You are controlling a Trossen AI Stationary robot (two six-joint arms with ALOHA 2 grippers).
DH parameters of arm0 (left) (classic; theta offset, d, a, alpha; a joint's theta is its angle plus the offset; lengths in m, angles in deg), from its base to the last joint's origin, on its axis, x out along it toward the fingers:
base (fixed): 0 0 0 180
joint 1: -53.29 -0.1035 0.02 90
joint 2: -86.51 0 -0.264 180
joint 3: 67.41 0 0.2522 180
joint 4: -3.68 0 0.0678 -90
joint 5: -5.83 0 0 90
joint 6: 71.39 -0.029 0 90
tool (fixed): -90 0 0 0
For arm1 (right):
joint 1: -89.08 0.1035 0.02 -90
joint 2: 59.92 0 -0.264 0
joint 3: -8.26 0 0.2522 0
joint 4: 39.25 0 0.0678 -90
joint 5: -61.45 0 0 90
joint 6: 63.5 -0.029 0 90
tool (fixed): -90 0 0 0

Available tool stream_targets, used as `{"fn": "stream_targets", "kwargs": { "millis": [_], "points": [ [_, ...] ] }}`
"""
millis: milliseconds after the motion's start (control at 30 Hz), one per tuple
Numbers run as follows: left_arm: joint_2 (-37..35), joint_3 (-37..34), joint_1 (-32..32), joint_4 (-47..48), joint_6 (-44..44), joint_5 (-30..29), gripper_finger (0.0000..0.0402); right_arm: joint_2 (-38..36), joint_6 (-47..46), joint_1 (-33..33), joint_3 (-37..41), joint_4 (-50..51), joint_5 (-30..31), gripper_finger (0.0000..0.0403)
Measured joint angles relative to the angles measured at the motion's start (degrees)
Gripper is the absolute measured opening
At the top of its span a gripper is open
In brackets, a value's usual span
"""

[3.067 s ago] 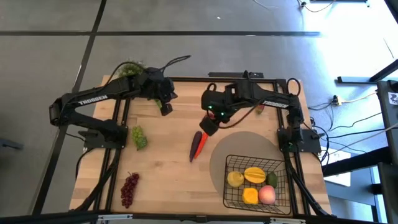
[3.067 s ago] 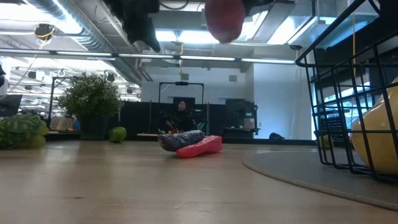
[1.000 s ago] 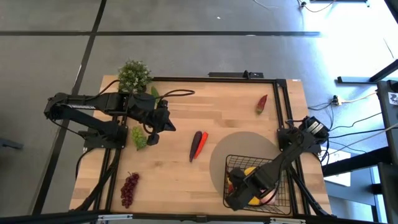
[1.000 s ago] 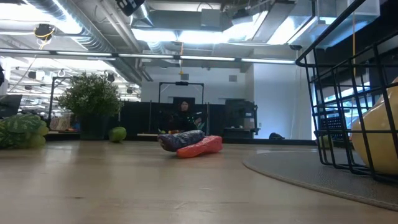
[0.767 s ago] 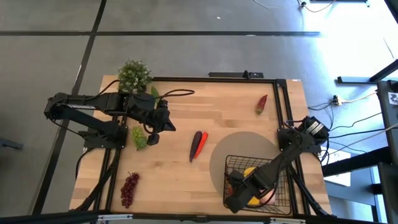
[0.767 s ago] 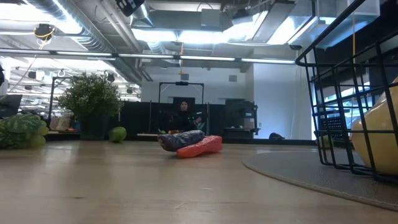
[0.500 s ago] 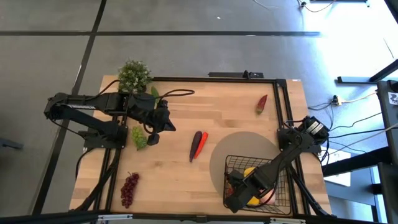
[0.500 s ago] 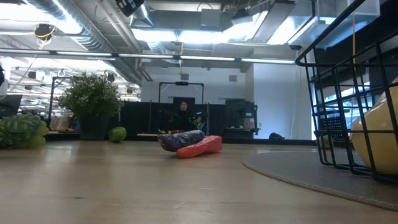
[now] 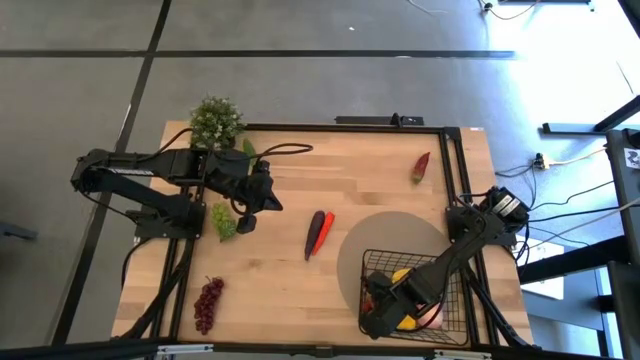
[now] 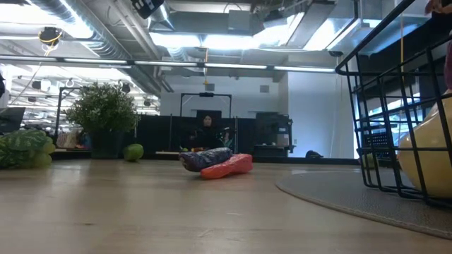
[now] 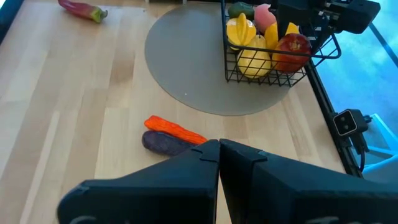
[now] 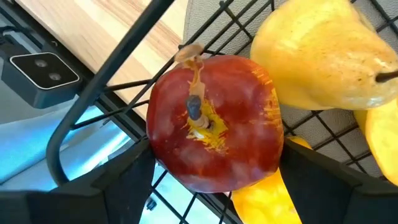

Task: Build produce basket
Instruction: Put the red apple into the wire basket

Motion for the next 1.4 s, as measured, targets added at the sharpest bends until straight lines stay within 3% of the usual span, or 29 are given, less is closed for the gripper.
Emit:
{"fn": "stream_targets", "kwargs": {
  "millis": [467, 900, 1067, 1400],
  "points": [
    [0.0, 0.0, 0.0, 0.3, 0.5, 0.3, 0.0000, 0.0, 0.0, 0.0, 0.0, 0.0, 0.0, 0.0314],
    [0.0, 0.0, 0.0, -0.6, -6.2, 13.2, 0.0000, 0.0, 0.0, 0.0, 0.0, 0.0, 0.1, 0.0314],
    [0.0, 0.0, 0.0, -0.9, -6.7, 12.7, 0.0000, 0.0, 0.1, 0.0, 0.0, 0.0, 0.1, 0.0314],
    [0.0, 0.0, 0.0, -0.9, -6.2, 4.4, 0.0000, 0.0, 0.3, 0.0, 0.0, 0.0, 1.8, 0.0314]
  ]
}}
